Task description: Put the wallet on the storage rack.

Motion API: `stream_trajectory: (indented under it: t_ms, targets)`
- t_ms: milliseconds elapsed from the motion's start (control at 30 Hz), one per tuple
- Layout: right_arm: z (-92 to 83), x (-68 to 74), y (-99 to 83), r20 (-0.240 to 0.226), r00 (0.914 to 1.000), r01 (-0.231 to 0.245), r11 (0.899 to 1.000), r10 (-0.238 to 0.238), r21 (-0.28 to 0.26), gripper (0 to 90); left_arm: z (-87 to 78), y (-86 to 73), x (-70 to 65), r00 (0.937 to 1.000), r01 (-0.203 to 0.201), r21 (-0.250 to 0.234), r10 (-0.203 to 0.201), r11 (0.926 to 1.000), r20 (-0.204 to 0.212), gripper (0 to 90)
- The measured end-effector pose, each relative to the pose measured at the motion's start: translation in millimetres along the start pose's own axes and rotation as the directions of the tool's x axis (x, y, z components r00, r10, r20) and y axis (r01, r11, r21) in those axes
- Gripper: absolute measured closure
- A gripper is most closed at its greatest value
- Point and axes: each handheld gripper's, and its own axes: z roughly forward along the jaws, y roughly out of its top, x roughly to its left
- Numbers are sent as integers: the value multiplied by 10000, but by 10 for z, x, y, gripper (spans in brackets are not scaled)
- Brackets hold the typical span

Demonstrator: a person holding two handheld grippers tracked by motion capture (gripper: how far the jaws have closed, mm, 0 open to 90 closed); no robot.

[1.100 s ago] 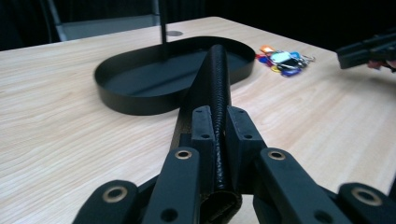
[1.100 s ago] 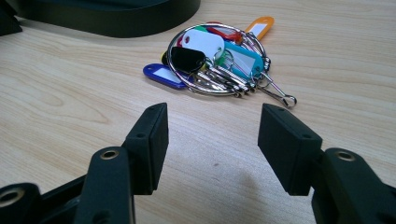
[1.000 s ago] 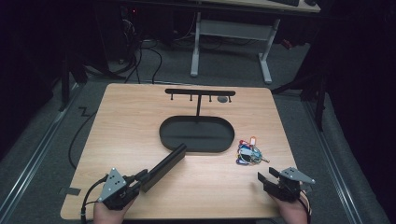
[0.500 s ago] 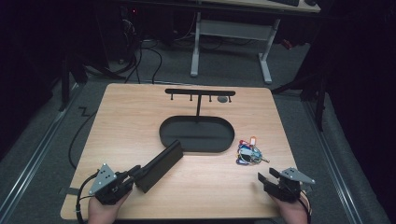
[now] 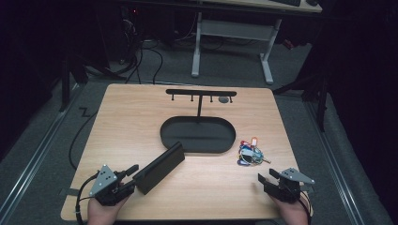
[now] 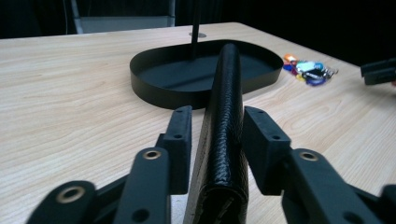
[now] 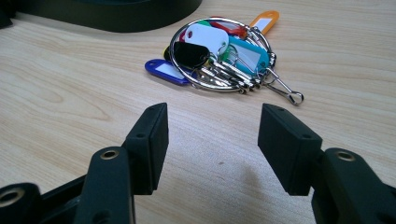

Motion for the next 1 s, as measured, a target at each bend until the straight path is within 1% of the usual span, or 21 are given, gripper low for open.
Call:
stream_trajectory:
  t_ms: [67, 100, 167, 200, 267, 433, 467, 533, 600, 667, 700, 767, 800, 833, 900, 933, 967, 1000]
  targets:
    - [0, -6, 3, -8, 10000, 0, 10000, 0, -17, 435, 17, -9, -12, 9999, -142, 65, 142, 9999, -28, 595]
    - [-7, -10, 4, -17, 10000, 4, 10000, -5, -58, 435, 31, -12, -20, 9998, -187, 161, 188, 9997, -40, 581]
    - [-19, -13, -2, -7, 10000, -20, 10000, 20, -73, 435, 53, -12, -39, 9991, -402, 369, 406, 9985, -94, 564]
    - [-18, -19, -4, -8, 10000, 12, 10000, -12, -76, 435, 66, -10, -55, 9983, -557, 519, 564, 9971, -131, 565]
    - [-16, -27, -6, 11, 10000, -29, 10000, 29, -42, 435, 83, 0, -80, 9968, -735, 830, 759, 9938, -254, 565]
    - [-13, -18, -21, 12, 10000, 6, 10000, -6, 32, 435, 135, 20, -120, 9940, -1008, 1309, 1055, 9863, -294, 563]
    - [-13, -18, -21, 12, 10000, 6, 10000, -6, 32, 435, 144, 23, -126, 9934, -1037, 1365, 1094, 9852, -353, 563]
    - [-26, -21, -27, 17, 10000, 32, 10000, -32, 13, 435, 163, 41, -131, 9940, -985, 1490, 1043, 9839, -314, 563]
    - [-53, -20, -44, 25, 10000, 42, 10000, -42, -27, 435, 196, 74, -127, 9952, -903, 1764, 953, 9802, -201, 559]
    - [-82, -31, -63, 32, 10000, 15, 10000, -15, -22, 434, 217, 91, -129, 9959, -871, 1865, 899, 9786, -67, 561]
    - [-93, -39, -69, 11, 10000, 27, 10000, -27, -50, 432, 224, 103, -143, 9948, -968, 1836, 1009, 9782, -132, 564]
    - [-119, -53, -79, -128, 9997, -190, 9998, 188, -105, 415, 239, 131, -153, 9933, -1046, 1949, 1122, 9752, -284, 575]
    - [-127, -56, -81, -229, 9992, -328, 9994, 325, -113, 402, 254, 159, -156, 9927, -1028, 2071, 1134, 9729, -400, 576]
    - [-135, -63, -85, -345, 9986, -398, 9991, 393, -127, 392, 265, 183, -153, 9928, -996, 2161, 1114, 9713, -432, 575]
    - [-141, -69, -83, -452, 9981, -433, 9990, 427, -111, 386, 293, 227, -155, 9915, -1081, 2398, 1224, 9648, -453, 579]
    - [-139, -75, -78, -501, 9980, -380, 9992, 373, -126, 386, 311, 252, -160, 9888, -1233, 2603, 1407, 9576, -493, 570]
    - [-140, -76, -71, -572, 9976, -406, 9991, 398, -126, 386, 327, 277, -169, 9853, -1416, 2827, 1626, 9487, -522, 567]
    - [-140, -77, -64, -633, 9973, -386, 9991, 375, -155, 385, 348, 308, -181, 9810, -1572, 3117, 1845, 9371, -597, 567]
